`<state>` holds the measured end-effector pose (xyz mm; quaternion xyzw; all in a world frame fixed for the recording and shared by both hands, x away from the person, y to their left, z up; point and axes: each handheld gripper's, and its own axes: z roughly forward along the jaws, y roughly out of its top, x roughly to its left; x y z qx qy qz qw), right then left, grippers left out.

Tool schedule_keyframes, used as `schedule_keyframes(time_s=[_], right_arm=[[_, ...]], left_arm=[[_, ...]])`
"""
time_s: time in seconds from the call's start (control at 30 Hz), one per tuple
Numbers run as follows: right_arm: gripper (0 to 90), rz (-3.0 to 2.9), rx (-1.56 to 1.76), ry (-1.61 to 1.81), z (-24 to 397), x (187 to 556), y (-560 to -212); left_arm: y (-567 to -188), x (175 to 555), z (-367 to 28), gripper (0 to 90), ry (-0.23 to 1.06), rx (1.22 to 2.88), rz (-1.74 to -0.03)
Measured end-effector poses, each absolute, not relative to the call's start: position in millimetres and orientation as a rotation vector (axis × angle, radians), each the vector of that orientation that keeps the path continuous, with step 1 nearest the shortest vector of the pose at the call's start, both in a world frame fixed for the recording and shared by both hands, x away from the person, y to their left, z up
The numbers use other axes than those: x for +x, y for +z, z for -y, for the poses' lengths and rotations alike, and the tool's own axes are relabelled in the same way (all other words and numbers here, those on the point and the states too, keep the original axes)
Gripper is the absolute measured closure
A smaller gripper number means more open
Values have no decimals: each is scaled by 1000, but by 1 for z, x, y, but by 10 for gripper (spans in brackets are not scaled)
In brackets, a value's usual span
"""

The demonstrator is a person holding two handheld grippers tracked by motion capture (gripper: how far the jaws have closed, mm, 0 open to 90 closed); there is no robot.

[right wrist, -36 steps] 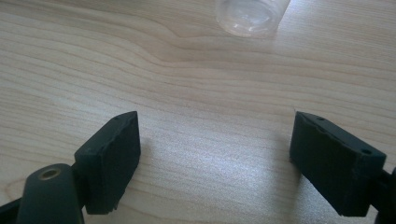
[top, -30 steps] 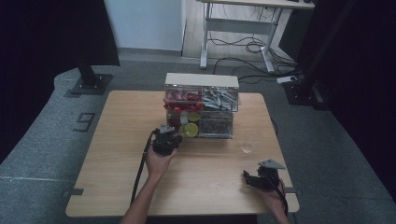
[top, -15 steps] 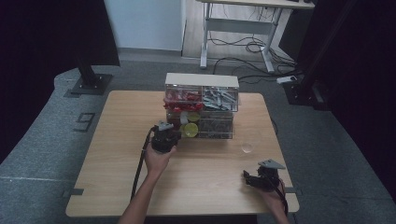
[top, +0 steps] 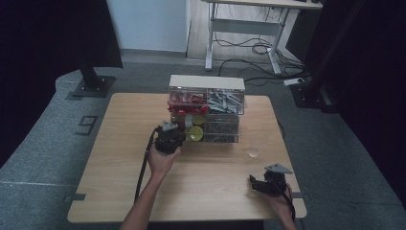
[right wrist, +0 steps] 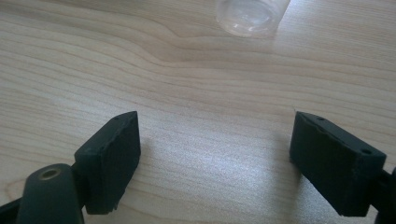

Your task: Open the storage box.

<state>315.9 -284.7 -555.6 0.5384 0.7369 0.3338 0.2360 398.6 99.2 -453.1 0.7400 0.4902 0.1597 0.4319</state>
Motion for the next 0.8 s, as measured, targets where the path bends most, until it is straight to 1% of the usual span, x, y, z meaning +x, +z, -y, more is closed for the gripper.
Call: schedule_keyframes(time_s=[0.8], right_arm=[[168,-2020,1477,916,285,316,-556]], left_arm=[[-441,407,-97,900,396,1821,-1217]])
